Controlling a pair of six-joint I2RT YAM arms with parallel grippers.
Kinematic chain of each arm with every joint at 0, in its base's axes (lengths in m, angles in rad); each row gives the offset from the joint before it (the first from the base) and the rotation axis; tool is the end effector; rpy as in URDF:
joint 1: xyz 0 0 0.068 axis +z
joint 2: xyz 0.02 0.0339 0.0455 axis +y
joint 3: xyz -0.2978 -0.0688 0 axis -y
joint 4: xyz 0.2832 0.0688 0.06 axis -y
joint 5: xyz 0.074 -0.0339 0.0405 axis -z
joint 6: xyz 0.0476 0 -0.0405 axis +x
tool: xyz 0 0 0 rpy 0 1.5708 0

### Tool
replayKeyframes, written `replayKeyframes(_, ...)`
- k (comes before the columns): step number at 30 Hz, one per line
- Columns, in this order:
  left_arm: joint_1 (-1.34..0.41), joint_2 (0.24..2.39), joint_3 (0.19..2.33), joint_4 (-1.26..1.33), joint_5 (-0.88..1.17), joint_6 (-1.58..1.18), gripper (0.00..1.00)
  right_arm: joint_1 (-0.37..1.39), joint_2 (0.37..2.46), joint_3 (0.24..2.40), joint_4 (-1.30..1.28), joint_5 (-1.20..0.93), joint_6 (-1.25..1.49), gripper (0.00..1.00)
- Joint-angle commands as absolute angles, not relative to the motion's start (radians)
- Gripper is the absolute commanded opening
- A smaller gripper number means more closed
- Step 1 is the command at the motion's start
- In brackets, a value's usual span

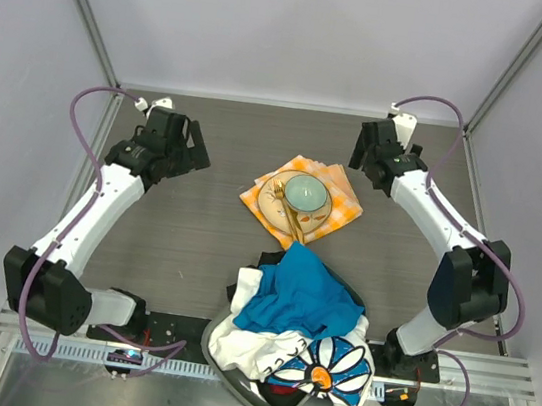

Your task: Fold and stack the t-shirts

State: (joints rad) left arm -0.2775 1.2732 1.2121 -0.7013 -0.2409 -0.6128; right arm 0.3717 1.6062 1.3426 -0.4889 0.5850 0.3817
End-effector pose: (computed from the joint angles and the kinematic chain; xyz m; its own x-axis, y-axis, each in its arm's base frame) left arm 0.2974 -0.0729 0.3578 -0.6010 -0.4096 -0.6864 -0.3002 0.9115 -0.2812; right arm 0.3846 0.1217 0.3176 -0.5639 0.1135 -0.8180 0.3047 0.9492 -0.0783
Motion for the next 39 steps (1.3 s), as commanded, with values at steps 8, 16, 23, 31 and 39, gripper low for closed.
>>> replayKeyframes(8, -0.281, 1.321, 1.264, -0.712, -0.215, -0.643, 1.00, 0.253, 1.740, 1.322, -0.612, 0.325, 0.506, 1.00)
replayKeyframes(16, -0.281, 1.304, 1.243, -0.710, -0.222, -0.632, 1.00, 0.253, 1.738, 1.192, -0.509, 0.148, 0.503, 0.97)
replayKeyframes(23, -0.281, 1.310, 1.238, -0.706, -0.216, -0.630, 1.00, 0.253, 1.738, 1.129, -0.416, 0.078, 0.520, 0.94)
replayKeyframes(31, -0.281, 1.309, 1.241, -0.710, -0.224, -0.629, 1.00, 0.252, 1.804, 1.147, -0.382, 0.089, 0.540, 0.77)
replayKeyframes(39, -0.281, 1.308, 1.236, -0.718, -0.245, -0.626, 1.00, 0.253, 1.873, 1.166, -0.377, 0.115, 0.543, 0.56)
